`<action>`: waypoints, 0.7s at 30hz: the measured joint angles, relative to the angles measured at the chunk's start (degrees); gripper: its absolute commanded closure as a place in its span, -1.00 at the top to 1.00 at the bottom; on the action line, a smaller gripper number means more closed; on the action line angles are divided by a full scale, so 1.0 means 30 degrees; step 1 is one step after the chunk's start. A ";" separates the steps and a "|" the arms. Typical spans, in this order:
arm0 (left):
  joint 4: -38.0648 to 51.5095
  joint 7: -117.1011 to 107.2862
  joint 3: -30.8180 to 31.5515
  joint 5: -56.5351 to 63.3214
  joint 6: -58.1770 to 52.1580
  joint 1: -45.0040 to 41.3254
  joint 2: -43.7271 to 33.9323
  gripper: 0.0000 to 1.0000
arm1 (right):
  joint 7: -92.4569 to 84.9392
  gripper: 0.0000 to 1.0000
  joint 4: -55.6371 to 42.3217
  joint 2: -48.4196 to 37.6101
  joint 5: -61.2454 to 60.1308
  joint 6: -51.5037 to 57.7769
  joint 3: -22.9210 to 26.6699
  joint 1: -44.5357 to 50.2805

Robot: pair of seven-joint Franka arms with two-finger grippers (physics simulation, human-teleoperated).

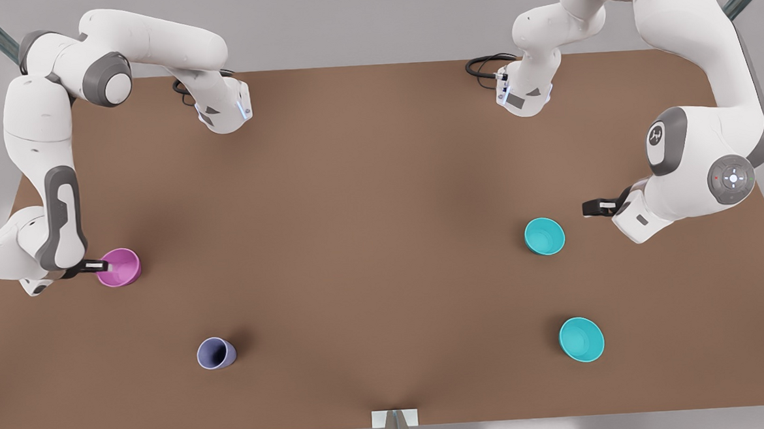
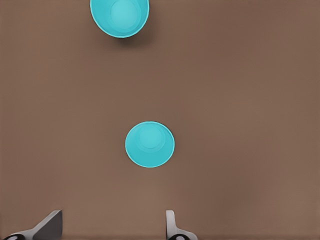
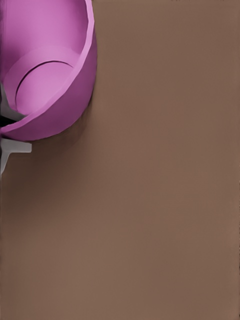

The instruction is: Stack the blue bowl on the pink bowl

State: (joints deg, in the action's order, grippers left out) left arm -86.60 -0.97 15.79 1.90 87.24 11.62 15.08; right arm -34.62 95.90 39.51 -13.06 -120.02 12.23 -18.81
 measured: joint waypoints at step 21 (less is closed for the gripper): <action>0.0004 -0.0011 -0.0002 0.0000 0.0022 0.0032 -0.0020 1.00 | 1.1043 -0.57 -0.9821 0.3256 -0.9529 0.3157 -0.0623 1.8407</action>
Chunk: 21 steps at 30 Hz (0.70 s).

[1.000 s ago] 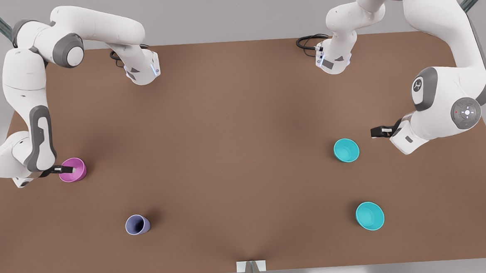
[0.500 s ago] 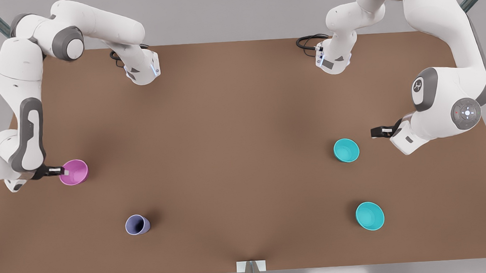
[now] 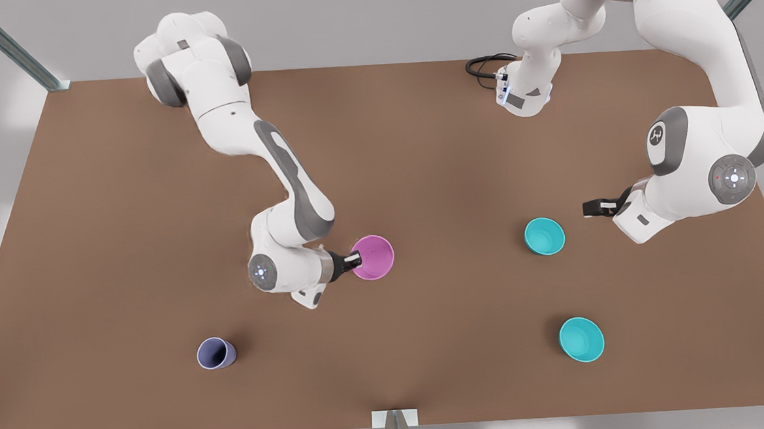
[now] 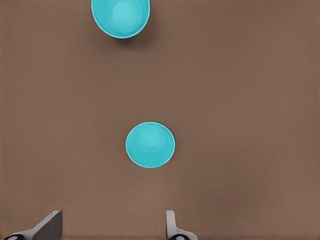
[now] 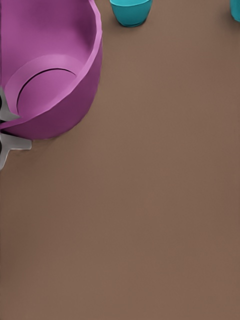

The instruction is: Stack the blue bowl on the pink bowl

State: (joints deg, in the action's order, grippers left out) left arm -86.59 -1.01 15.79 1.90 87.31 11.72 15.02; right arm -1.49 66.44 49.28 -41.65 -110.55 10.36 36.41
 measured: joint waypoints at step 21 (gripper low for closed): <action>-0.8377 0.2182 -0.2891 -0.2052 0.9423 -0.0246 0.3587 1.00 | 1.4935 1.00 -0.1241 0.0758 0.1777 -0.5780 -0.0009 -0.0195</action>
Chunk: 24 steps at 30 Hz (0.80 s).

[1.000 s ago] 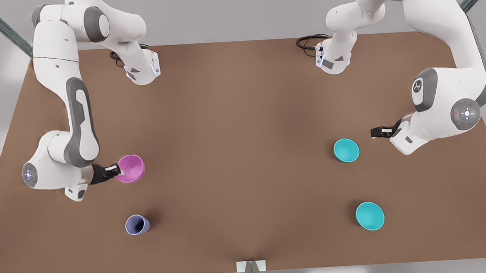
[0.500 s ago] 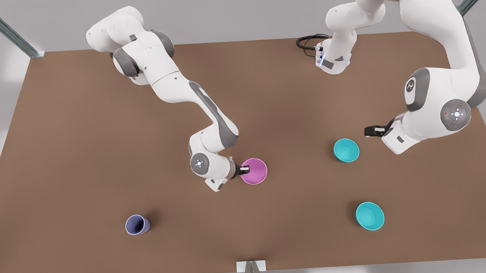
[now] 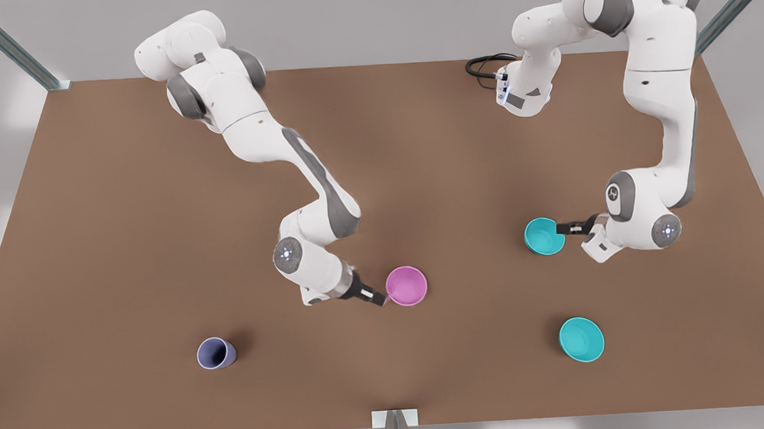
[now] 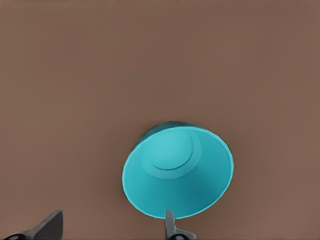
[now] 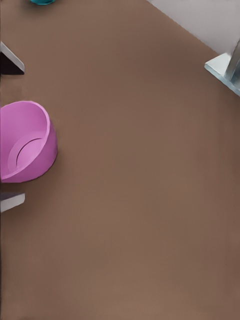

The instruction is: Stack the blue bowl on the pink bowl

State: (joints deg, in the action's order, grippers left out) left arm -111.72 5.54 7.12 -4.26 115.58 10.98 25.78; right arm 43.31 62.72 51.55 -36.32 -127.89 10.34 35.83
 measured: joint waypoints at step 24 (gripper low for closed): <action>0.4258 0.1511 0.1490 -0.0925 0.0918 -0.2398 0.0828 -0.57 | -0.9975 1.00 0.3619 -1.3483 1.1980 1.7772 -0.1525 -1.0765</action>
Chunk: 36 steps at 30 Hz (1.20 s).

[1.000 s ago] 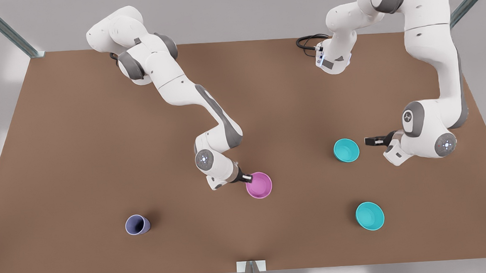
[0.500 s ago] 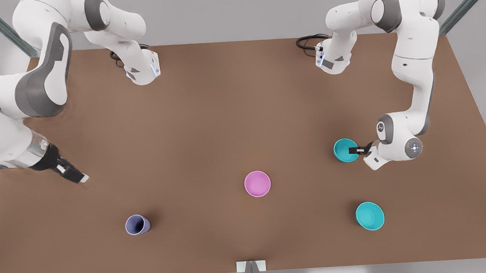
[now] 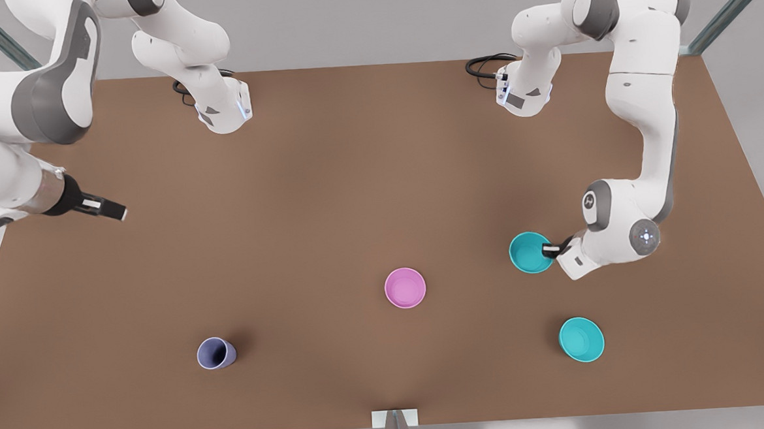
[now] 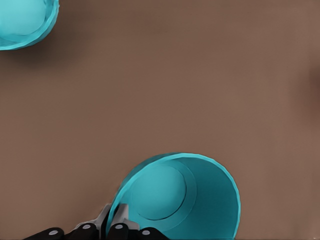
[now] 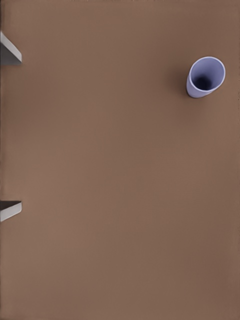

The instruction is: Stack the blue bowl on the pink bowl

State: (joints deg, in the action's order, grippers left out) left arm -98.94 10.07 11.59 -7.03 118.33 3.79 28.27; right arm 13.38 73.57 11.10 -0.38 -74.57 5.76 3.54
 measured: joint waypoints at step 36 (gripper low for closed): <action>1.1173 -1.4628 0.0347 -0.0788 -0.0328 -0.7648 0.8010 -0.57 | -0.4240 1.00 -0.1254 0.1501 -0.0575 0.0795 0.0037 0.0285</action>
State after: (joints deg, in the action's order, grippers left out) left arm -65.43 -33.81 12.63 -9.39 117.35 -19.16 52.30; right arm 0.66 69.81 15.61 -2.11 -72.19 5.87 4.39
